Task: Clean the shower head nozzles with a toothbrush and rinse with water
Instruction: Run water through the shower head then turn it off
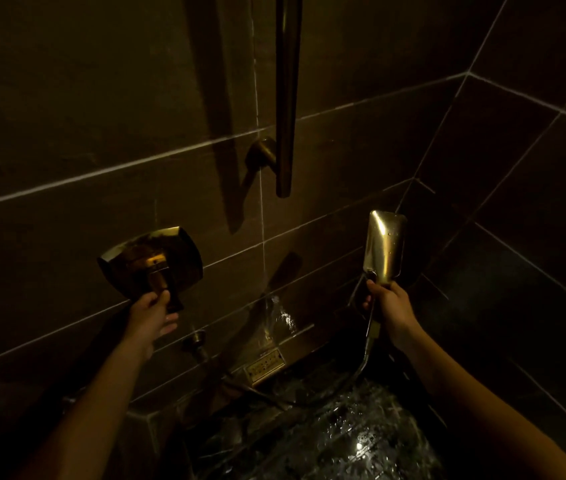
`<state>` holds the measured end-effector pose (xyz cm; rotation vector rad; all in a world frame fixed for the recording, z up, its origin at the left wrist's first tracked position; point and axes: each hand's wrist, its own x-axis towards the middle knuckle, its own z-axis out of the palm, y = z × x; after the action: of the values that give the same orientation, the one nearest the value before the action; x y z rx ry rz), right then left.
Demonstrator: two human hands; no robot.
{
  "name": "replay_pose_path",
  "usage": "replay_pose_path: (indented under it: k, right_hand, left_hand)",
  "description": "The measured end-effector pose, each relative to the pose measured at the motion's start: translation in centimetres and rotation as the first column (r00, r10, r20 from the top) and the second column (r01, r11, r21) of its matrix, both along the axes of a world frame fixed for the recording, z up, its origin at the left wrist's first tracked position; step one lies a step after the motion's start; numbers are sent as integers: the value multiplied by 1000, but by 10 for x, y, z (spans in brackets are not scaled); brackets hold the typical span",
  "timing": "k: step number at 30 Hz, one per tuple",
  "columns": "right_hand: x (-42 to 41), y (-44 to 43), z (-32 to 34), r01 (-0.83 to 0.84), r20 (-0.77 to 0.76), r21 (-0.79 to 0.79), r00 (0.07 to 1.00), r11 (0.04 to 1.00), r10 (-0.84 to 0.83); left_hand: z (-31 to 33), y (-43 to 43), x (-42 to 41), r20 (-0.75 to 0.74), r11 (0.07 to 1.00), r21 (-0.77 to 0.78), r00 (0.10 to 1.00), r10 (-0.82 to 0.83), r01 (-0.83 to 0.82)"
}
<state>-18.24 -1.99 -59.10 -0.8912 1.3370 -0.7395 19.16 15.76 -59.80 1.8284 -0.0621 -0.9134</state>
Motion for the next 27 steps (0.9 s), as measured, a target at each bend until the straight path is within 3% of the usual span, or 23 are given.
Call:
replay_pose_path:
  k: [7,27]
  right_hand:
    - [-7,0,-1,-43,-44,-5,998,999,42]
    - [-23,-5,7,62,-46,-10,997,998,-63]
  left_hand:
    - [-1,-3,9,-19,1000,-15,1000,25,-25]
    - [-4,-4,10,-87,991,-78,991,103,-110]
